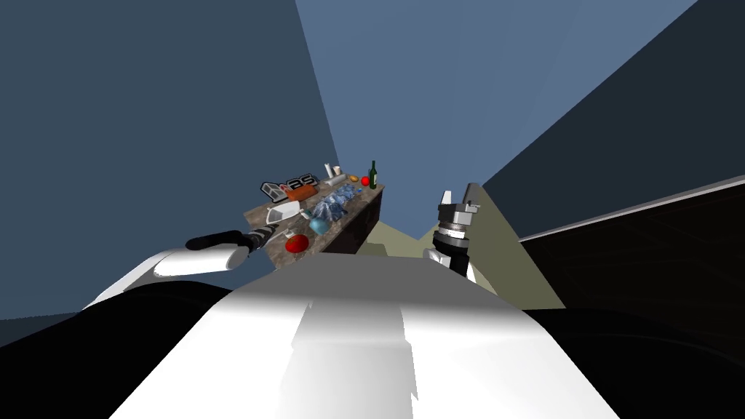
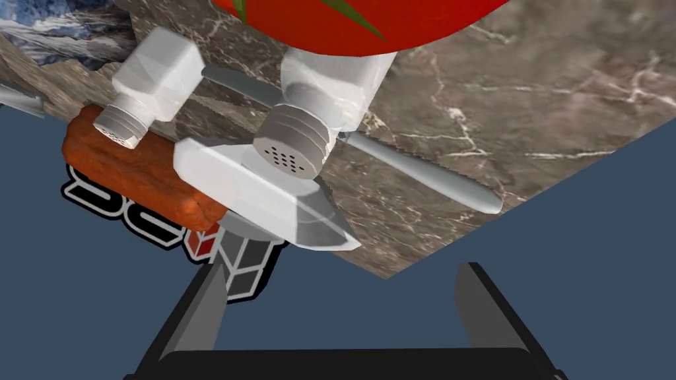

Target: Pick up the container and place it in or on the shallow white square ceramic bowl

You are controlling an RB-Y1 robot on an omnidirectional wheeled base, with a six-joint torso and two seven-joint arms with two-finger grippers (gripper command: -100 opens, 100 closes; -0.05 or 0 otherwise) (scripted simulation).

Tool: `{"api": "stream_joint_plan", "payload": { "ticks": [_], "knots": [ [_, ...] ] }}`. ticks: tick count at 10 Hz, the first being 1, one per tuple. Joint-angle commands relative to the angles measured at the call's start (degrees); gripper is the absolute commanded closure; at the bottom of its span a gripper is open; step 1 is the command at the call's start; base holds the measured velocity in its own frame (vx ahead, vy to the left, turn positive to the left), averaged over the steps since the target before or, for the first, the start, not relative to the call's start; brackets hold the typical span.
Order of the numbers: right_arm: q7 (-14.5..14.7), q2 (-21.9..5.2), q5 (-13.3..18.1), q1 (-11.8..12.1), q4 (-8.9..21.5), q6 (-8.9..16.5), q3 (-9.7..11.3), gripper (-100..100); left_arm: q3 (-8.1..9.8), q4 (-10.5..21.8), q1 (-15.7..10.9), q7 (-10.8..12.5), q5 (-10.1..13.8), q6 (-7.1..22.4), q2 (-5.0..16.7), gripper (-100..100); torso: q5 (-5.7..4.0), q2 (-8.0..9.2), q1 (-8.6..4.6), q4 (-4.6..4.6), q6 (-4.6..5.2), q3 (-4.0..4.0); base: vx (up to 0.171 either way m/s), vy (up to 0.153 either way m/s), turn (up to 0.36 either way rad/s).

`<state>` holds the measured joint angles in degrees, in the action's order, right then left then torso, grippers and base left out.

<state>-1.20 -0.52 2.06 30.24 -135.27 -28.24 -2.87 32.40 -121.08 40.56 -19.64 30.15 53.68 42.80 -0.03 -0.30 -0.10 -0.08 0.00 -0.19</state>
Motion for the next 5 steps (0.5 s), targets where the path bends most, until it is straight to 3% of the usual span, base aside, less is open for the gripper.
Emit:
{"api": "stream_joint_plan", "payload": {
  "ticks": [1,5],
  "knots": [
    [0.0,0.0,0.0,0.0,0.0,0.0,0.0,0,0.83,0.08,0.46,-1.06,1.6,2.86,1.29,-100,0.0,0.0,0.0,0.0,0.0,0.0,0.088,-0.042,-0.1],
    [0.0,0.0,0.0,0.0,0.0,0.0,0.0,0,1.47,0.6,0.91,-2.76,3.83,8.74,3.23,-100,0.01,0.11,0.04,0.03,-0.01,0.07,0.056,-0.022,-0.06]
  ]
}}
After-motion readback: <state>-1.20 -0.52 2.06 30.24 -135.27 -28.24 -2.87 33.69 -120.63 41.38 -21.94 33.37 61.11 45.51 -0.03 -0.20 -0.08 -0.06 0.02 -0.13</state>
